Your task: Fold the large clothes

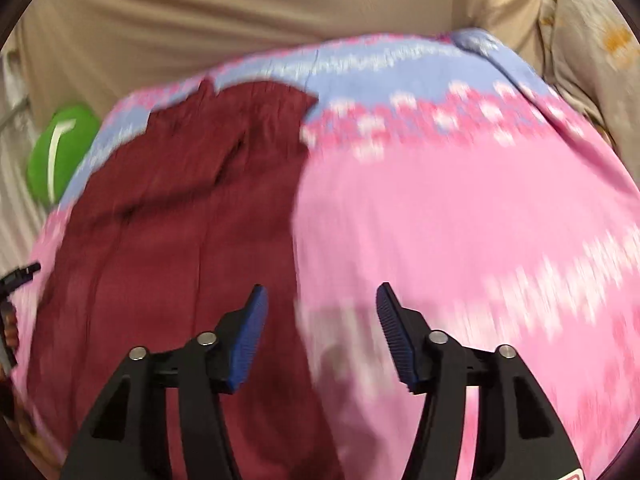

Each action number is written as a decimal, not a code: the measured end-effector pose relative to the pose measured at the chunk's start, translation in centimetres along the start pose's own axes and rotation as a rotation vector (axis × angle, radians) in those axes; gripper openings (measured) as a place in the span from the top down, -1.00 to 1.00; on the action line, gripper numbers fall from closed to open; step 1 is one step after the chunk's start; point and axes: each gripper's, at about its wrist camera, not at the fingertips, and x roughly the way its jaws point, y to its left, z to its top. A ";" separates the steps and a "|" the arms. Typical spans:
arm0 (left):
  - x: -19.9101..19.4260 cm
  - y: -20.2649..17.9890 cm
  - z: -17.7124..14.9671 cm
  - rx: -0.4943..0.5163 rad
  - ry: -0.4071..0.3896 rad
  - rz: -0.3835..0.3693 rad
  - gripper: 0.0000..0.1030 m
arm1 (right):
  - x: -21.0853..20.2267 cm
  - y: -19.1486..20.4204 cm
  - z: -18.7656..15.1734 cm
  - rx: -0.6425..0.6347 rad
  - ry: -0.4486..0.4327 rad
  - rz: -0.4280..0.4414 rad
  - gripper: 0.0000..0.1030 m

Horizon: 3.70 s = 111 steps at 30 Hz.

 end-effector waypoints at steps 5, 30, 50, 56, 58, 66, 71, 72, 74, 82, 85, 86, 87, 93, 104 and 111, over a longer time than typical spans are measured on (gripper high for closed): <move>-2.1 1.9 -7.1 -0.074 0.100 -0.041 -0.77 | -3.1 -0.4 -7.3 -0.034 0.101 0.012 -0.27; -15.9 -1.3 -11.0 -0.061 -0.178 -0.337 0.95 | -12.5 1.5 -12.1 0.058 -0.282 0.363 0.93; -16.6 -3.0 1.3 -0.037 -0.351 -0.322 0.96 | -17.9 0.7 -0.3 0.090 -0.603 0.473 0.94; -3.9 -6.3 8.0 -0.001 -0.194 -0.116 0.96 | -6.5 0.7 7.2 0.164 -0.440 0.361 0.94; -0.2 -6.7 9.2 -0.006 -0.145 -0.067 0.96 | -2.8 0.6 8.9 0.189 -0.381 0.318 0.94; 9.9 -7.2 10.5 -0.035 -0.020 0.003 0.93 | 10.1 -0.3 11.2 0.249 -0.143 0.178 0.94; 11.0 -8.0 10.6 -0.028 -0.064 0.022 0.87 | 12.5 -0.1 11.5 0.262 -0.102 0.131 0.87; 10.8 -7.9 10.8 -0.040 -0.073 0.011 0.86 | 12.1 0.0 11.6 0.261 -0.111 0.130 0.83; 9.5 -7.1 10.9 -0.076 -0.111 -0.039 0.73 | 9.9 0.0 11.6 0.270 -0.166 0.134 0.63; -2.5 -7.8 9.0 -0.028 -0.296 -0.086 -0.04 | -2.9 6.9 7.4 0.055 -0.431 0.211 0.37; -4.7 -12.5 6.0 0.139 -0.278 -0.162 -0.05 | -2.1 12.9 4.1 -0.121 -0.327 0.315 0.51; -4.3 -14.6 4.6 0.204 -0.235 -0.202 -0.05 | -1.7 14.1 3.3 -0.156 -0.299 0.338 0.59; -3.8 -15.8 3.5 0.241 -0.203 -0.222 -0.05 | -0.8 16.4 1.9 -0.218 -0.255 0.364 0.60; 3.0 -20.3 -2.6 0.400 -0.073 -0.144 -0.08 | 3.6 20.3 -2.9 -0.409 -0.116 0.255 0.70; 2.0 -10.5 -1.9 0.213 -0.068 0.025 -0.06 | 2.4 3.2 -3.8 -0.007 -0.066 -0.037 0.81; -1.0 -7.8 5.1 0.067 -0.167 -0.031 -0.26 | -1.0 3.0 4.1 0.025 -0.200 -0.097 0.51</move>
